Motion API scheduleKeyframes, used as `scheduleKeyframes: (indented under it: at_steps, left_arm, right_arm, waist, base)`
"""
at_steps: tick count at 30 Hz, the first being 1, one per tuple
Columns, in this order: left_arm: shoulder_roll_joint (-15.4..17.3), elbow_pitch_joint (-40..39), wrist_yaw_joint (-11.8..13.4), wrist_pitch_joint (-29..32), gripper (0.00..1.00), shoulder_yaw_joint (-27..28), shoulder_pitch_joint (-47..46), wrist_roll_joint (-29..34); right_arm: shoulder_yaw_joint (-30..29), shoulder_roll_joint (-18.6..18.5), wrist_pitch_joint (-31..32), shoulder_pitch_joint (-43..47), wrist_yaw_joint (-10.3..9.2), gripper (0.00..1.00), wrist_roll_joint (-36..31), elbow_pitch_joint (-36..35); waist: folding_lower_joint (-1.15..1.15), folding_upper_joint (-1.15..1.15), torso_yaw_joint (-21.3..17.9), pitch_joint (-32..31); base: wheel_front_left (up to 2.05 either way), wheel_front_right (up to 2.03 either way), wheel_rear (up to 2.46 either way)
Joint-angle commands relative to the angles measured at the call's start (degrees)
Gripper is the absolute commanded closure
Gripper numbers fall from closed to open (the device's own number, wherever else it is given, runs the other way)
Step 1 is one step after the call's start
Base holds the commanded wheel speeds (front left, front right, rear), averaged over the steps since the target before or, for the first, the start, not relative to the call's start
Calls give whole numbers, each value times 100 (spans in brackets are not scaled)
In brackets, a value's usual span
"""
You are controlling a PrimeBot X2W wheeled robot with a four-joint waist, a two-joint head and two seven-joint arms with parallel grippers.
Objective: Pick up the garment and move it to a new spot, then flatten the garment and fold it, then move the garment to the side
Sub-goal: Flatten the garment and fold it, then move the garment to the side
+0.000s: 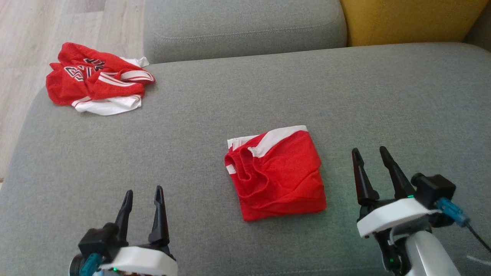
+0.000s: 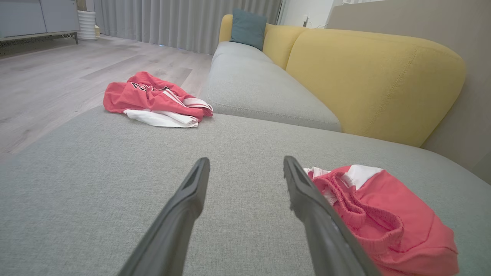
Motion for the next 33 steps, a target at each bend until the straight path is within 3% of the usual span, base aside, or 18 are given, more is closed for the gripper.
scheduleKeyframes:
  at_steps: [1, 5, 11, 19, 32, 33]
  left_arm:
    - [-30, -168, 17, -71, 0, 175, -218, 38]
    - [-30, -187, 17, -71, 0, 143, -250, 32]
    - [-30, -193, 44, -71, 0, 56, -383, -48]
    - [-30, -167, 86, -71, 0, -28, -582, -147]
    - [-30, -111, 105, -71, 0, -6, -785, -197]
    - [-30, -121, 107, -71, 0, 5, -794, -193]
  right_arm:
    - [113, 5, 95, -274, -5, 0, -39, -225]
    - [232, -30, 916, -601, -5, 0, -117, -294]
    - [483, -568, 2378, -1072, -5, 0, 371, -318]
    - [557, -1033, 3586, -1350, -5, 0, 946, -23]
    - [562, -1226, 4293, -1560, -5, 0, 1303, 609]
    - [563, -1207, 4300, -1588, -5, 38, 1347, 638]
  waist:
    - [0, 0, 8, 13]
    - [0, 0, 74, 96]
    - [0, 0, 344, 360]
    - [0, 0, 751, 690]
    - [0, 0, 1115, 1007]
    - [0, 0, 1107, 1034]
  base:
    - [0, 0, 0]
    - [0, 0, 0]
    - [0, 0, 0]
    - [0, 0, 0]
    - [0, 0, 0]
    - [0, 0, 0]
